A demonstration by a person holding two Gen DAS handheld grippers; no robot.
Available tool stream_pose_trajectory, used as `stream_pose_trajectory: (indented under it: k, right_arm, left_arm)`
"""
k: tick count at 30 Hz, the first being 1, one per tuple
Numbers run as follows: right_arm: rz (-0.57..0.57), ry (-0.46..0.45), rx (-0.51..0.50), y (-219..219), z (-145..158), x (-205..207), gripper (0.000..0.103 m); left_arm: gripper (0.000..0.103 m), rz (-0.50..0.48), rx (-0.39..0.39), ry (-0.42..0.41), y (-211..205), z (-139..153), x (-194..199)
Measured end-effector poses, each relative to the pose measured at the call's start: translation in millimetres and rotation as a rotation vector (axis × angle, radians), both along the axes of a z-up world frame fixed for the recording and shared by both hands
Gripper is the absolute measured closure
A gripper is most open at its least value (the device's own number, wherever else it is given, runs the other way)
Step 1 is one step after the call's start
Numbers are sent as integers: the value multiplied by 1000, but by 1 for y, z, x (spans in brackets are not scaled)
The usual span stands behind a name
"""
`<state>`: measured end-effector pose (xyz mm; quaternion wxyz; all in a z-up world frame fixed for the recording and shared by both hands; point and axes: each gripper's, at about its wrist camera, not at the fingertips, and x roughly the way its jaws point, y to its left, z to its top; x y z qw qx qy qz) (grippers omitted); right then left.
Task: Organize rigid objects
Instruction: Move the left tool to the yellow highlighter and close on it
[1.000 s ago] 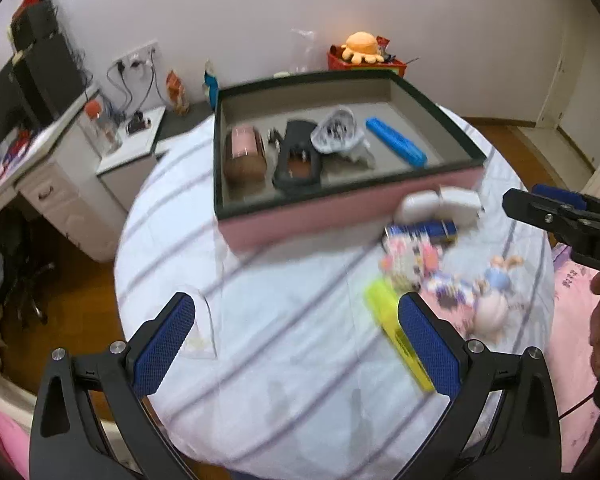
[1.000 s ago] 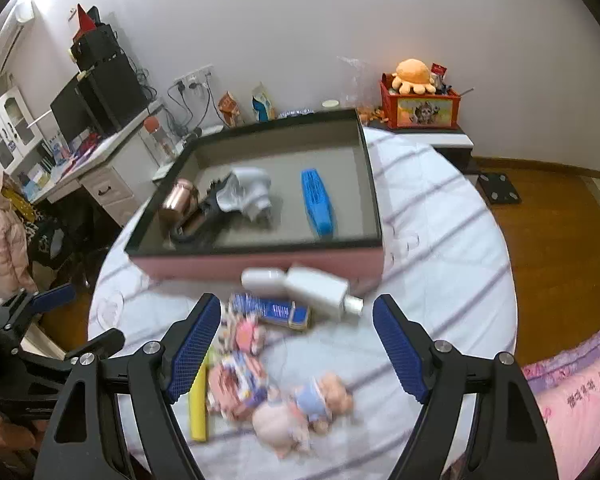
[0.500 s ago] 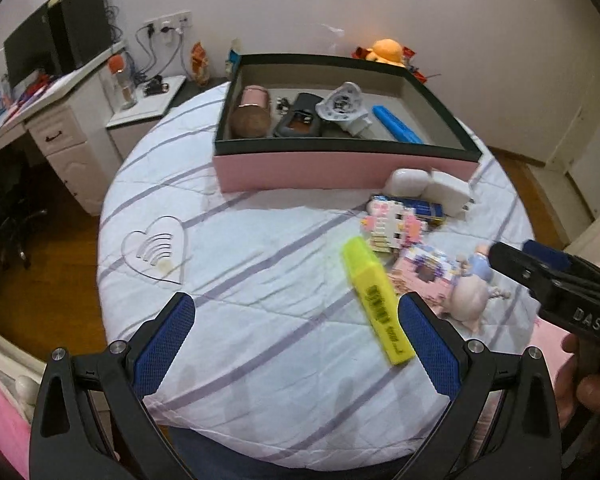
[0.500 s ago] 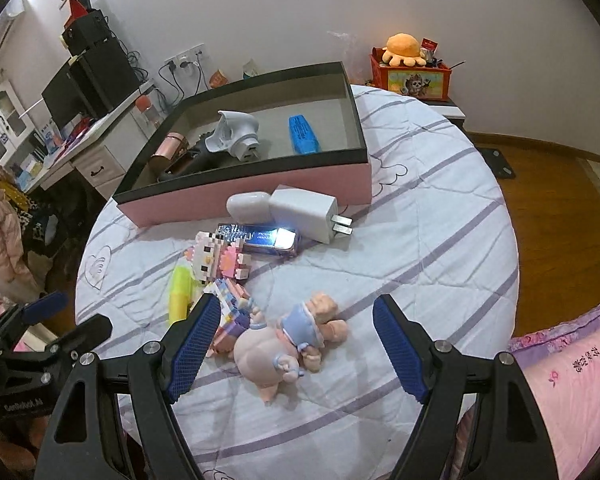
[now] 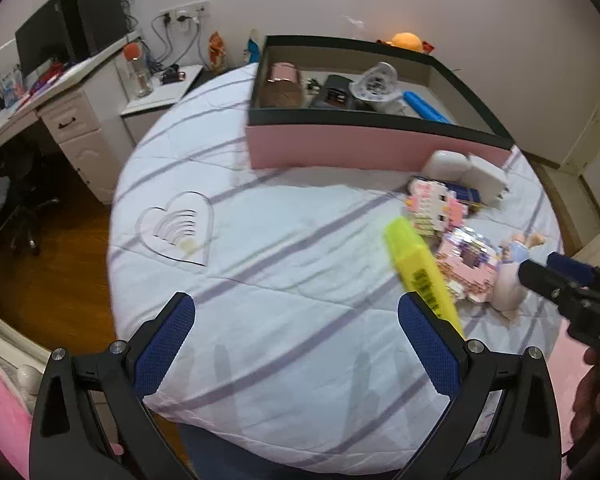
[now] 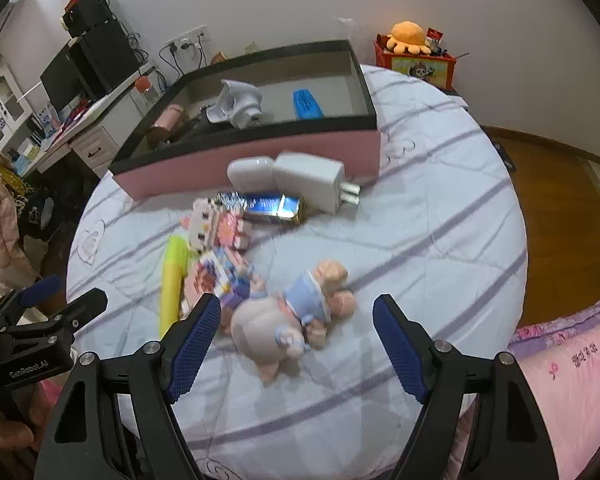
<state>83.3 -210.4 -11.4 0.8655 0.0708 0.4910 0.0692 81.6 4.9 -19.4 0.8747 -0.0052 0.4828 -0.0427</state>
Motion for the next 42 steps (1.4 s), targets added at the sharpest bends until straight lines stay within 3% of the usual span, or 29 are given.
stream_pose_trajectory:
  k: [5,10,13,22,28,32,38,42]
  right_arm:
    - [-12,23,-7,-2,-8,-6,23]
    - [-12,29,-1,-3,-11,-4,23]
    - [-5,34,8,-2,-12,-1,23]
    - [-2,48,7,4,-23,6,23]
    - [-48,46,12,5,-29,12,23]
    - [-72,24,-14,7,-31,13,24]
    - [-122,15,-6,3,-32,9,24]
    - [-100,-6,-64,14,-34,8,28]
  left_arm:
    - [0,-61,-2,9,-29,-8,-1]
    - [1,-63,1,28,-46,-18,5]
    - [1,-50,-26,50,-46,-27,11]
    - [0,12,42,52,-36,-41,24]
    - [0,-20,78,19,-43,-43,41]
    - [4,-41,61,8,-43,-43,45]
    - [22,-53,49,-22,-39,-39,35]
    - [60,-69,43,-36,-42,-34,32]
